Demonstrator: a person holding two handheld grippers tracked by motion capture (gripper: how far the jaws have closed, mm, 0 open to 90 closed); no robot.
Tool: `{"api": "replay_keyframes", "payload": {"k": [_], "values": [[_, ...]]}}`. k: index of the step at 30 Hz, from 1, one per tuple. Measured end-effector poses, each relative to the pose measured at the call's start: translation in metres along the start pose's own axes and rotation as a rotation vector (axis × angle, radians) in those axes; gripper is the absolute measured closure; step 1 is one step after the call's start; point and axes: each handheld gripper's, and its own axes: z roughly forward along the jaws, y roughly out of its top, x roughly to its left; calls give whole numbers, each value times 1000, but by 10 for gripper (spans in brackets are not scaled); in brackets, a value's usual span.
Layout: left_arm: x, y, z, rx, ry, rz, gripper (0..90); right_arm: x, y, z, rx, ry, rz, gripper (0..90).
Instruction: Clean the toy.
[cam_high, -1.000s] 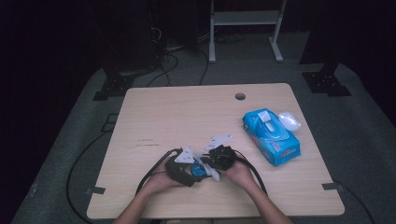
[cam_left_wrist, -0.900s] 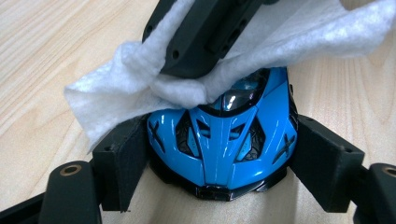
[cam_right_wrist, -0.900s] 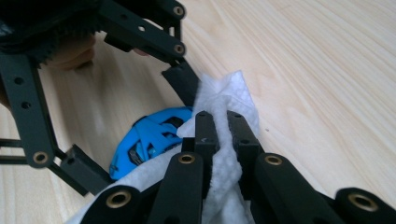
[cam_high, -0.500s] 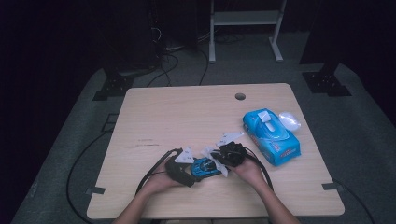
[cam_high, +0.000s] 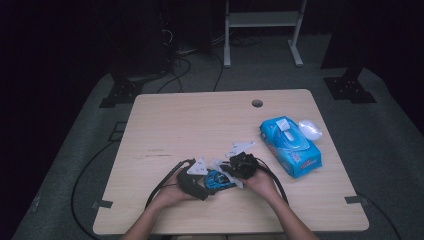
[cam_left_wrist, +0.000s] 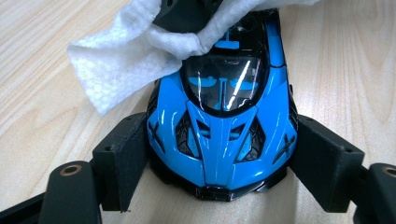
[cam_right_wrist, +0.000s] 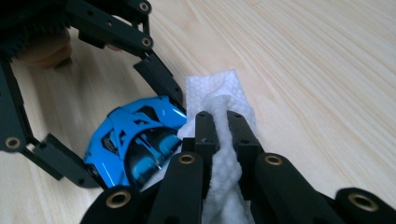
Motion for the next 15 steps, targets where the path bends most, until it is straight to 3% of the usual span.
{"api": "replay_keyframes", "payload": {"k": [3, 5, 9, 11, 15], "values": [[0, 0, 0, -2, 1, 0, 239, -12, -6, -6, 18, -44, 17, 841], [0, 0, 0, -2, 1, 2, 239, -16, -10, -9, 1, -31, 54, 840], [0, 0, 0, -1, 0, 0, 240, -9, -8, -8, -9, -34, 19, 841], [0, 0, 0, 1, 1, 3, 239, -10, -9, -9, -13, -20, 31, 840], [0, 0, 0, 3, 0, 5, 239, -15, -18, -17, -10, -62, 31, 840]]}}
